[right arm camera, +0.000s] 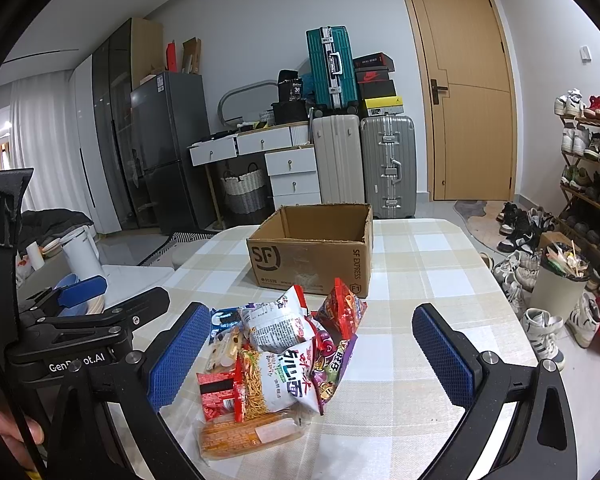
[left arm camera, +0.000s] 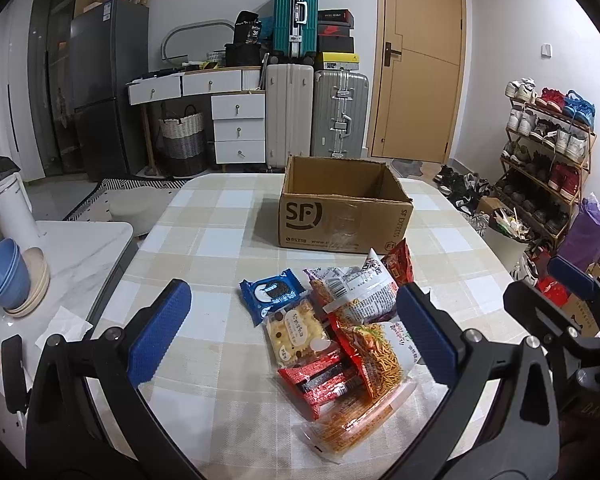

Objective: Organize snacks

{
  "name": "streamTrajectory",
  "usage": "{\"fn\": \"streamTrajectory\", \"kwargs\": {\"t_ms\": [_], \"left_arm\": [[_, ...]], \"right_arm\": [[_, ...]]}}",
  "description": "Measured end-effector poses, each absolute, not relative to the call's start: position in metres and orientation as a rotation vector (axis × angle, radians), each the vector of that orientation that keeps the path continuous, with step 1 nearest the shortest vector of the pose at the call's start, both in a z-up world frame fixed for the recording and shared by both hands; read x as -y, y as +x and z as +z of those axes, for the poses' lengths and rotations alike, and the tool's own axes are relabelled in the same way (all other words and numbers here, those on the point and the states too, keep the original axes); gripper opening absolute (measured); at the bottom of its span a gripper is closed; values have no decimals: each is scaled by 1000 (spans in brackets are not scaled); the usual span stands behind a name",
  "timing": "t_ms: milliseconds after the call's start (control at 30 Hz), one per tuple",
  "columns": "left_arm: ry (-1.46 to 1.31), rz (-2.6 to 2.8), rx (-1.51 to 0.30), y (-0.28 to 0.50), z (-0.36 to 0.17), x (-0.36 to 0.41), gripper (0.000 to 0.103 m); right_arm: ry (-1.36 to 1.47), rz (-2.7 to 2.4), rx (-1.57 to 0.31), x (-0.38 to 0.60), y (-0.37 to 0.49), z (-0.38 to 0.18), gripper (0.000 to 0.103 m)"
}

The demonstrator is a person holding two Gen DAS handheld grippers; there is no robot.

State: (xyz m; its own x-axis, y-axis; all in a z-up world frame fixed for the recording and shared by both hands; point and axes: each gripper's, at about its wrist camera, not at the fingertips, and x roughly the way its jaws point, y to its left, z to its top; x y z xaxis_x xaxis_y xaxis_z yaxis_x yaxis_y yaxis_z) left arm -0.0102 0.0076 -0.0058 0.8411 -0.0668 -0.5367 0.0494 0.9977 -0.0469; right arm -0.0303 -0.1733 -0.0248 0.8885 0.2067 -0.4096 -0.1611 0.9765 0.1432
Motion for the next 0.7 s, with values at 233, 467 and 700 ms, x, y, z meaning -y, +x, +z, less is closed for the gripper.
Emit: {"fn": "streamTrajectory", "kwargs": {"t_ms": [233,467,700], "left_arm": [[-31,-62,-567,-10,-6,-7,103],[-33,-58,-572,-10,-8,-6,103],[-37,-66,-602,-3,-20,-9,103]], "right_arm": [[108,191,-435,174,-30,-25,103],[119,185,-437,176,-28,-26,103],[136,187,-457,180,-22,-34,103]]}}
